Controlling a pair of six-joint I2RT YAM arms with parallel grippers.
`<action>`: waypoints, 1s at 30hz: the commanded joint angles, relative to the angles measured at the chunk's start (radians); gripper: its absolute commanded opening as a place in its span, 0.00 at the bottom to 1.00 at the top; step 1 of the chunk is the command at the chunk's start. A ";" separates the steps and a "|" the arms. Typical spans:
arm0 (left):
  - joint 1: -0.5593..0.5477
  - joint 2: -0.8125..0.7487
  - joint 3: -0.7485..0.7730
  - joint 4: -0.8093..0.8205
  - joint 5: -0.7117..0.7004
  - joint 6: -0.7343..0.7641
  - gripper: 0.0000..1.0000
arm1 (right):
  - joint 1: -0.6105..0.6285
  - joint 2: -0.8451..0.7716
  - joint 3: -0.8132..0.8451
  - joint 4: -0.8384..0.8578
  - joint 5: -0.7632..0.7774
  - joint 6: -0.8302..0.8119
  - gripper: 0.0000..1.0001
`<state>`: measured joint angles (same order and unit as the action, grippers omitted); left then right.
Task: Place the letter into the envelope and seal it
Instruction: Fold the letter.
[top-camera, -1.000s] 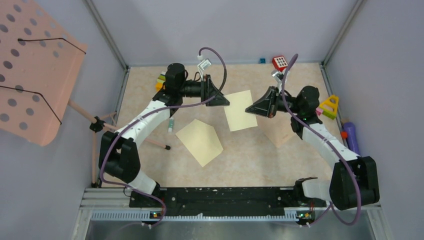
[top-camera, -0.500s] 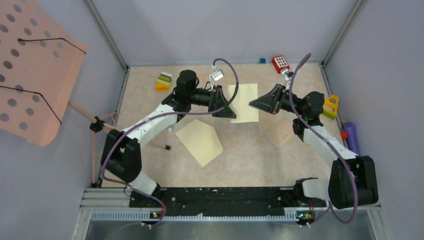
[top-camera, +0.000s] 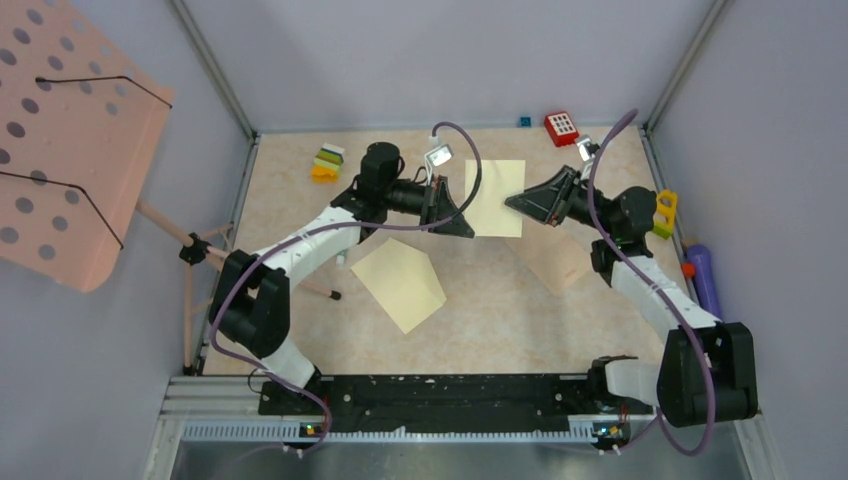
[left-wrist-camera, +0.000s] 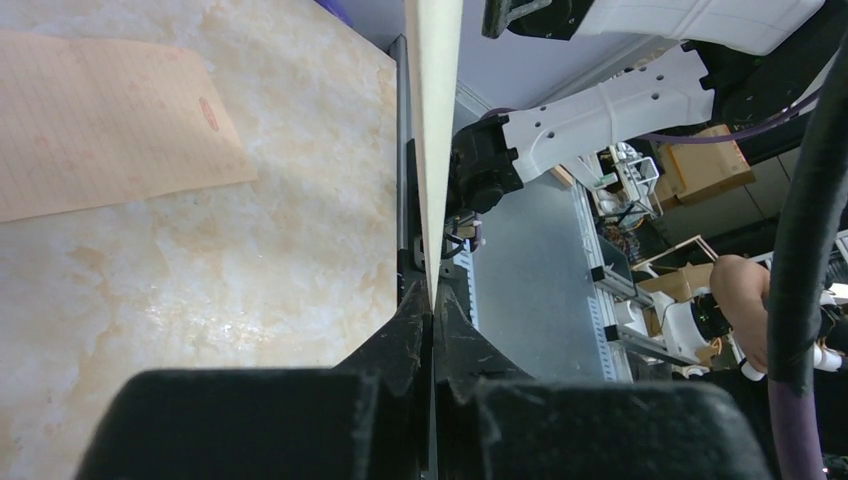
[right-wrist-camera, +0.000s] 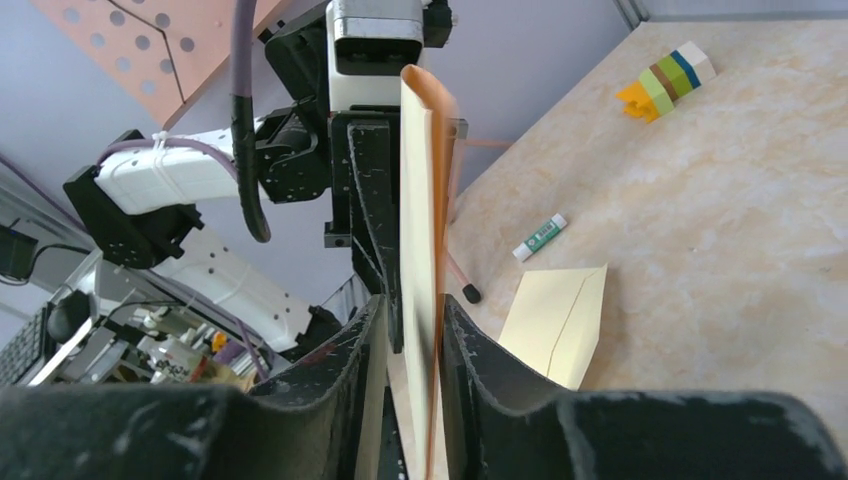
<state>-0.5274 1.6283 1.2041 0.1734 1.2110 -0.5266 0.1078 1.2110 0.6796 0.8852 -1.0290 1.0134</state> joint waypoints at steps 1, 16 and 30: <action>0.000 -0.028 0.032 0.016 -0.006 0.033 0.00 | -0.010 -0.037 0.001 0.003 0.010 -0.043 0.37; 0.004 -0.070 0.067 -0.131 -0.068 0.146 0.68 | -0.012 -0.017 0.052 -0.134 0.012 -0.088 0.00; 0.023 0.145 0.281 -0.366 -0.531 0.311 0.98 | -0.238 -0.128 0.149 -0.972 0.483 -0.444 0.00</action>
<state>-0.5041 1.6611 1.4002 -0.1562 0.8135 -0.2543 -0.0425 1.1206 0.7982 0.1406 -0.6975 0.6701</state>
